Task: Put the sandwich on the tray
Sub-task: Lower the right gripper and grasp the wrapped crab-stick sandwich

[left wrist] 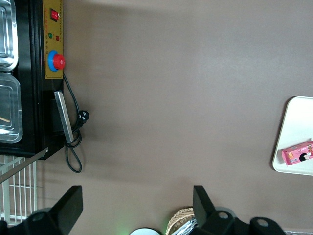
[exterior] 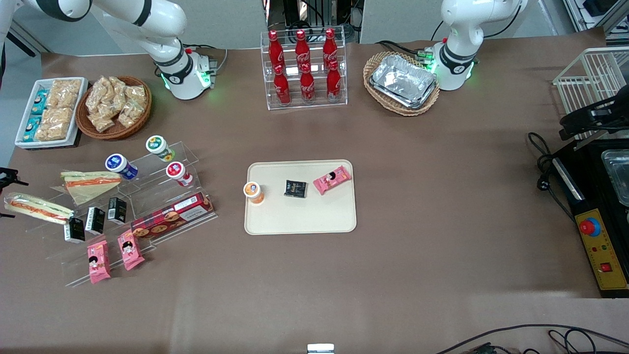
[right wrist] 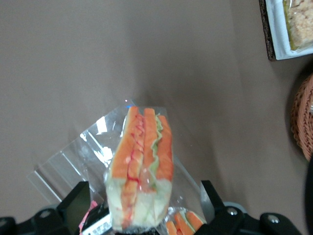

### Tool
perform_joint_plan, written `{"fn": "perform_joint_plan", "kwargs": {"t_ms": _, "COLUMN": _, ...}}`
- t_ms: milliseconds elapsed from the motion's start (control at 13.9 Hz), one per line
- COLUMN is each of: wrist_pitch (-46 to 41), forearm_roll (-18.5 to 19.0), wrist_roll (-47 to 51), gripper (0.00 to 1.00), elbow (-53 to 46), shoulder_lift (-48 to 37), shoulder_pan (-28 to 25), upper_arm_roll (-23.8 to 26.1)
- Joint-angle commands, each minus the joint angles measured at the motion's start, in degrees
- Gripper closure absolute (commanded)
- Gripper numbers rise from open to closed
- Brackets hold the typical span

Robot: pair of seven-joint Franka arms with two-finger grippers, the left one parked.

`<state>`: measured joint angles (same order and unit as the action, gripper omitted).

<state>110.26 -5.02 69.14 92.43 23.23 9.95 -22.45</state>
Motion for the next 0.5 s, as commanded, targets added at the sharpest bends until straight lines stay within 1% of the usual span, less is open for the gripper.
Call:
{"fn": "perform_joint_plan", "kwargs": {"t_ms": 0, "wrist_pitch": 2.1, "forearm_roll": -1.7, "wrist_roll": -0.3, "gripper": 0.00, "elbow": -1.8, "shoulder_lift": 2.8, "shoulder_pan": 0.4, "upper_arm_roll": 0.0}}
{"fn": "perform_joint_plan", "kwargs": {"t_ms": 72, "wrist_pitch": 2.8, "forearm_roll": -2.0, "wrist_roll": -0.2, "gripper": 0.00, "elbow": -1.8, "shoulder_lift": 3.3, "shoulder_pan": 0.4, "upper_arm_roll": 0.1}}
{"fn": "perform_joint_plan", "kwargs": {"t_ms": 215, "wrist_pitch": 3.1, "forearm_roll": -5.0, "wrist_roll": 0.2, "gripper": 0.00, "elbow": -1.7, "shoulder_lift": 4.3, "shoulder_pan": 0.7, "upper_arm_roll": 0.0}}
{"fn": "perform_joint_plan", "kwargs": {"t_ms": 287, "wrist_pitch": 3.1, "forearm_roll": -5.8, "wrist_roll": 0.5, "gripper": 0.04, "elbow": -1.7, "shoulder_lift": 4.5, "shoulder_pan": 0.7, "upper_arm_roll": 0.0}}
{"fn": "perform_joint_plan", "kwargs": {"t_ms": 431, "wrist_pitch": 3.1, "forearm_roll": -6.2, "wrist_roll": 0.3, "gripper": 0.09, "elbow": -1.8, "shoulder_lift": 4.5, "shoulder_pan": 0.8, "upper_arm_roll": 0.0}}
